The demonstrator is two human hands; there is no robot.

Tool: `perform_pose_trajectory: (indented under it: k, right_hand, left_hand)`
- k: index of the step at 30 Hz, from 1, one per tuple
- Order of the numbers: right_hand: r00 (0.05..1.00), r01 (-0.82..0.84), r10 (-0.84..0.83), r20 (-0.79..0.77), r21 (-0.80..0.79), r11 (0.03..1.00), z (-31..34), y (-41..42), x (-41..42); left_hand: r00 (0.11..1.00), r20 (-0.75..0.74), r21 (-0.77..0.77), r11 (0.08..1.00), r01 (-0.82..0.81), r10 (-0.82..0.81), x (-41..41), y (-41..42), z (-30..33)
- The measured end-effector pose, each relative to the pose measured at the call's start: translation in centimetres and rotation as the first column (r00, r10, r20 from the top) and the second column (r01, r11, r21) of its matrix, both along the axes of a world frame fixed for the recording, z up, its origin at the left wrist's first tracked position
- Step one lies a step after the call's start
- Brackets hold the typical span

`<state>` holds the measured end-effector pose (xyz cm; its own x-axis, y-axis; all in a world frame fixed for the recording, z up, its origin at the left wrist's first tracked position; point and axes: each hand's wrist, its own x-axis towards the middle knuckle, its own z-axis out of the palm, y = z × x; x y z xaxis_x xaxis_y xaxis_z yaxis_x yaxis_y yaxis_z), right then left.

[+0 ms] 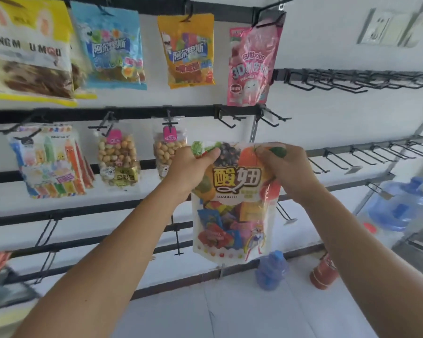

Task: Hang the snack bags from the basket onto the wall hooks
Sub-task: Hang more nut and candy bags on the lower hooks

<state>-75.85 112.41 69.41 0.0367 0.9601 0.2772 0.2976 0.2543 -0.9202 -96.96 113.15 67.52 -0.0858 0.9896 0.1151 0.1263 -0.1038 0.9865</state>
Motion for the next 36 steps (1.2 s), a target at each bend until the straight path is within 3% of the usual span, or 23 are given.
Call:
perform_pose_trajectory:
  k: [10, 22, 36]
  right_hand:
    - [0.971, -0.236, 0.234, -0.038, -0.07, 0.969, -1.1, 11.6, 2.7]
    - [0.965, -0.235, 0.229, -0.128, -0.027, 0.972, -1.2, 14.7, 2.5]
    - [0.971, -0.215, 0.214, -0.105, 0.0, 0.977, -2.0, 16.4, 1.2]
  left_hand:
    - [0.951, -0.014, -0.057, 0.95, -0.308, 0.308, 3.7, 5.6, 0.1]
    - [0.971, -0.008, -0.014, 0.97, -0.241, 0.241, 3.7, 8.9, -0.5]
    - [0.956, -0.001, -0.011, 0.956, -0.294, 0.294, 3.0, 10.8, -1.3]
